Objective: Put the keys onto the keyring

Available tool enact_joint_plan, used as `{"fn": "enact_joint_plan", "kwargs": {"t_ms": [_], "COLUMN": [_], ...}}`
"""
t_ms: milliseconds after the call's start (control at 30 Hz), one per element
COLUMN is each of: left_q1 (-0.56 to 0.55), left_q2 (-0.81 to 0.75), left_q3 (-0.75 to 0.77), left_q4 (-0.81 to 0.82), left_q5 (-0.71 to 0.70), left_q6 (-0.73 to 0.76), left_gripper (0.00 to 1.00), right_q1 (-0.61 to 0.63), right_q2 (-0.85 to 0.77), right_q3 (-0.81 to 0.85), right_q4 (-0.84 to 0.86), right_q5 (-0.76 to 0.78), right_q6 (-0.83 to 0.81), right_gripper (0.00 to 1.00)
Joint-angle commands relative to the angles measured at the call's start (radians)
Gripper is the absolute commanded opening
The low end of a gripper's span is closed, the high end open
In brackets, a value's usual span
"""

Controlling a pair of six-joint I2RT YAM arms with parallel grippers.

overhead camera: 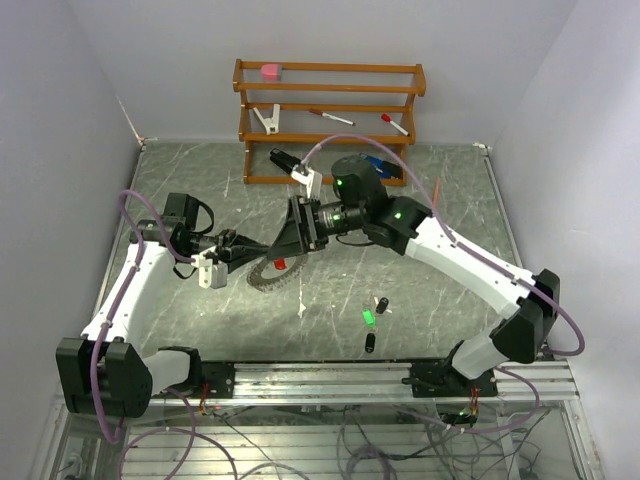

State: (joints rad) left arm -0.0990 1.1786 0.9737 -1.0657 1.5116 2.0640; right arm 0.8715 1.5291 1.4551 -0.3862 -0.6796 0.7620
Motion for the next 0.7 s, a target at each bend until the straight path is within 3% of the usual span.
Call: {"fn": "enact_joint_plan", "kwargs": {"t_ms": [0, 200, 367, 667], "left_q1": [-0.002, -0.002, -0.002, -0.002], "left_q2": [0.001, -0.002, -0.004, -0.008], "left_q3": [0.034, 0.032, 0.033, 0.033], "left_q4": [0.017, 0.015, 0.010, 0.002], "left_q5": [0.078, 0.077, 0.078, 0.078], "left_q6": [0.647, 0.647, 0.647, 0.647], "left_gripper": [0.07, 0.07, 0.07, 0.07], "right_q1": [-0.009, -0.025, -0.026, -0.025], "right_q2": [-0.048, -0.135, -0.236, -0.290], "right_q3": [0.136, 0.129, -0.063, -0.272], "right_q4": [-0.154, -0.246, -0.132, 0.171], "right_q5": [0.090, 0.349, 0.520, 0.635], "right_q6": [-0.174, -0.429, -0.565, -0.749], "right_gripper": [0.53, 0.54, 0.47, 0.47]}}
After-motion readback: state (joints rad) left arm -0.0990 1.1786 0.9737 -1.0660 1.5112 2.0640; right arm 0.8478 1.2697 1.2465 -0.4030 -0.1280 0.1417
